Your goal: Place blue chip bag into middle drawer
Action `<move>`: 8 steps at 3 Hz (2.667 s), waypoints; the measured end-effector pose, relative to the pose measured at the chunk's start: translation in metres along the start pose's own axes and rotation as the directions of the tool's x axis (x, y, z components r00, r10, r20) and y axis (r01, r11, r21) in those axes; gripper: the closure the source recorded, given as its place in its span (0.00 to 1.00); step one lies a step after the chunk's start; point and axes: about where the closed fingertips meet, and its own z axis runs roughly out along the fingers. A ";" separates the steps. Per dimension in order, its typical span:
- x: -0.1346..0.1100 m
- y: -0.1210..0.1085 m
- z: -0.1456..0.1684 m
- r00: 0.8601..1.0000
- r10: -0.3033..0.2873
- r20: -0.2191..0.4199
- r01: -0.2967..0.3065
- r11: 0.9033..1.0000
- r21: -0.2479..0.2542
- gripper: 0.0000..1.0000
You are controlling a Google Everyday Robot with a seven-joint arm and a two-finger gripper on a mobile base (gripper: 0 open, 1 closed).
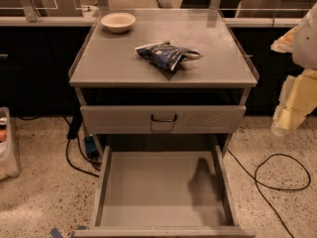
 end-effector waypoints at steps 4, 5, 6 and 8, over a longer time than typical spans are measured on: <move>-0.080 -0.039 0.095 0.987 -0.107 0.121 0.103 0.994 0.041 0.00; -0.145 -0.090 0.133 0.968 -0.203 0.145 0.186 0.974 0.126 0.00; -0.145 -0.090 0.133 0.968 -0.203 0.145 0.186 0.974 0.126 0.00; -0.189 -0.114 0.190 0.931 -0.312 0.191 0.286 0.946 0.152 0.00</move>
Offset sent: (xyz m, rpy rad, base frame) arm 0.0230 0.0295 -0.0453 0.0544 -0.0117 0.0515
